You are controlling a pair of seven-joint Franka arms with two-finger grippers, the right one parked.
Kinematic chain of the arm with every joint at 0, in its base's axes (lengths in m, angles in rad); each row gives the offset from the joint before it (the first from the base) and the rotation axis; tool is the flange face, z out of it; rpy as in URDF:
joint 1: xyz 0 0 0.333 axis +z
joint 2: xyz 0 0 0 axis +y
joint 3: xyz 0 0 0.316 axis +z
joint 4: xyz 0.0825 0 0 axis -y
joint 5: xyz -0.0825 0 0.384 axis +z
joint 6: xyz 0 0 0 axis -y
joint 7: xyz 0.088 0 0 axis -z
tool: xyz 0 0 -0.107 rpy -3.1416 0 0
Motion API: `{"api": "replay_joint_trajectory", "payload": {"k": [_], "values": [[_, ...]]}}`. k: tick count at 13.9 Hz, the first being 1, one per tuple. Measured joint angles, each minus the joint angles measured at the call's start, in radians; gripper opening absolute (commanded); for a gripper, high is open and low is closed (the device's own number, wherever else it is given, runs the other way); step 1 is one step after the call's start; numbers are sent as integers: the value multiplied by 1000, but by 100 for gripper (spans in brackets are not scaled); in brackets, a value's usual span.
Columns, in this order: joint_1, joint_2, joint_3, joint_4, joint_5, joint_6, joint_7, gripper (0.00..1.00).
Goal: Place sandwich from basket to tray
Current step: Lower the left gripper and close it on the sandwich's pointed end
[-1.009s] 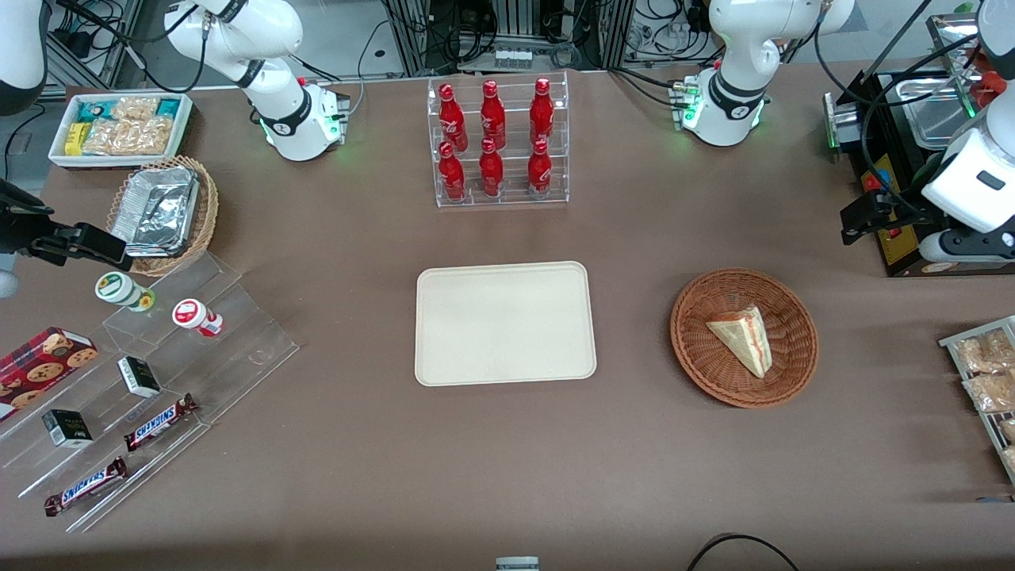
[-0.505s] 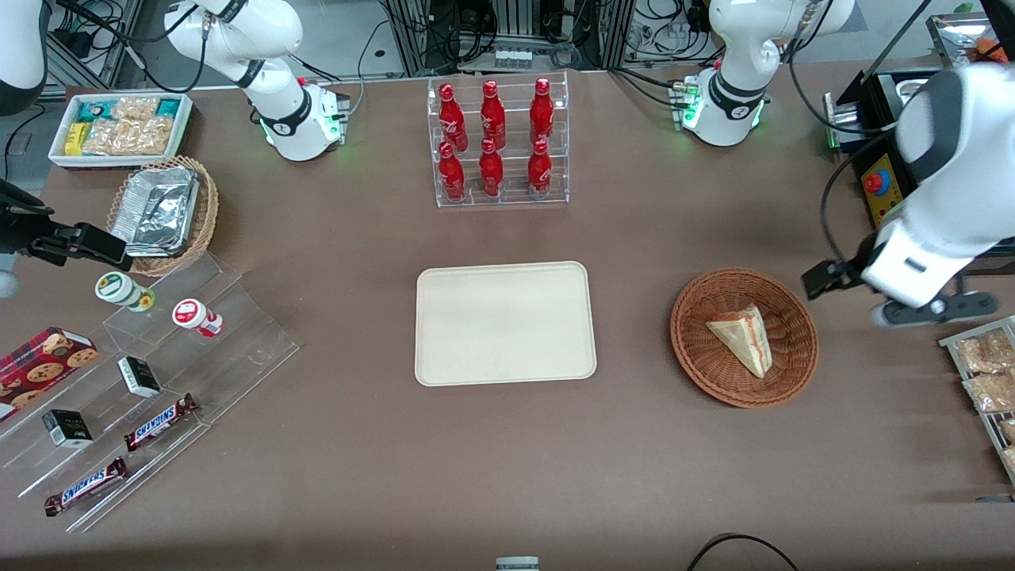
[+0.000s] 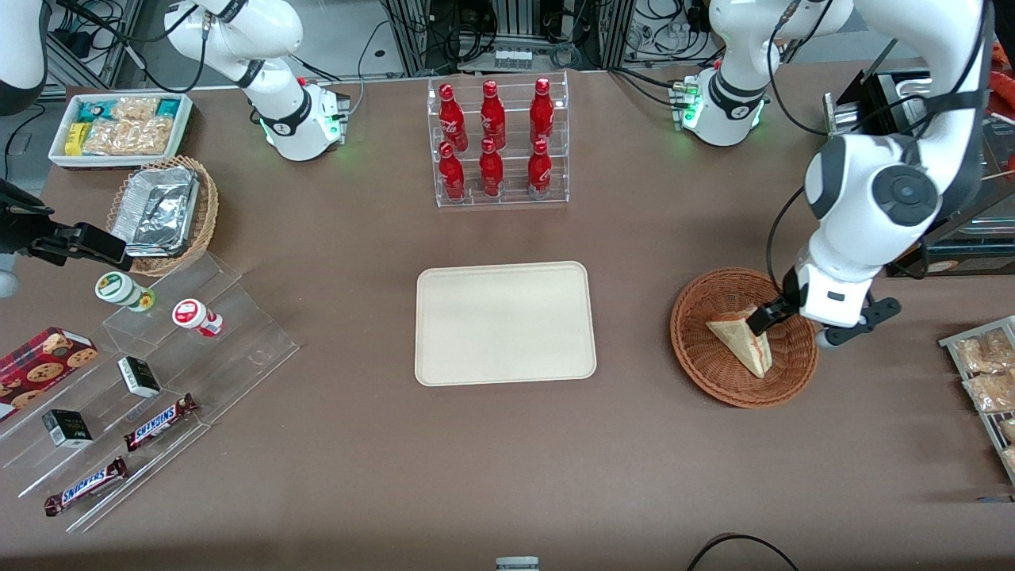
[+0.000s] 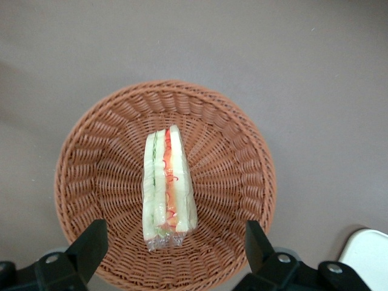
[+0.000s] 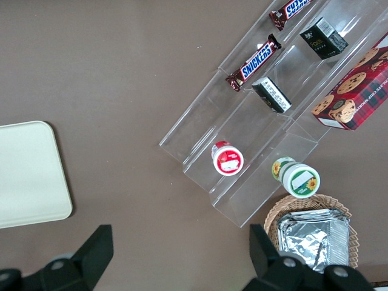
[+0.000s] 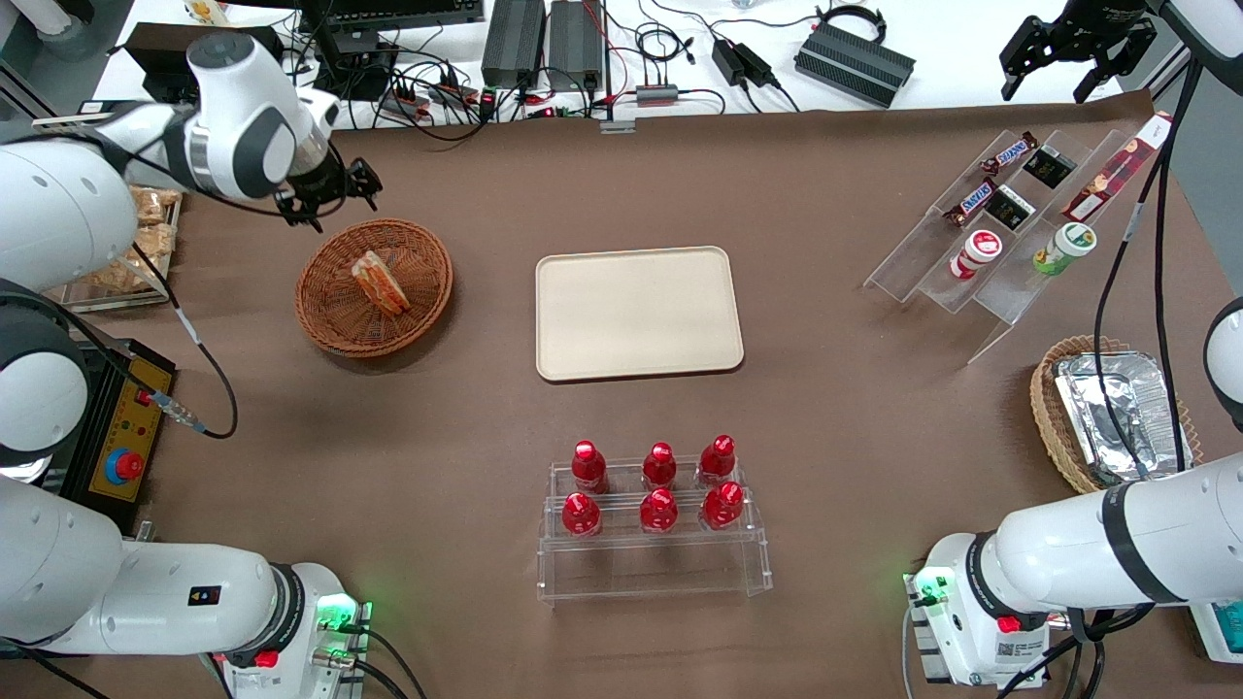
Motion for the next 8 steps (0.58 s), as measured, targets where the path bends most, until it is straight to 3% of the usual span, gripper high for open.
{"api": "replay_joint_trajectory", "payload": {"k": [6, 7, 8], "values": [[1, 102, 2, -86, 0, 142, -8, 100], [1, 123, 3, -86, 0, 149, -8, 97], [1, 142, 4, -86, 0, 161, -9, 80]]}}
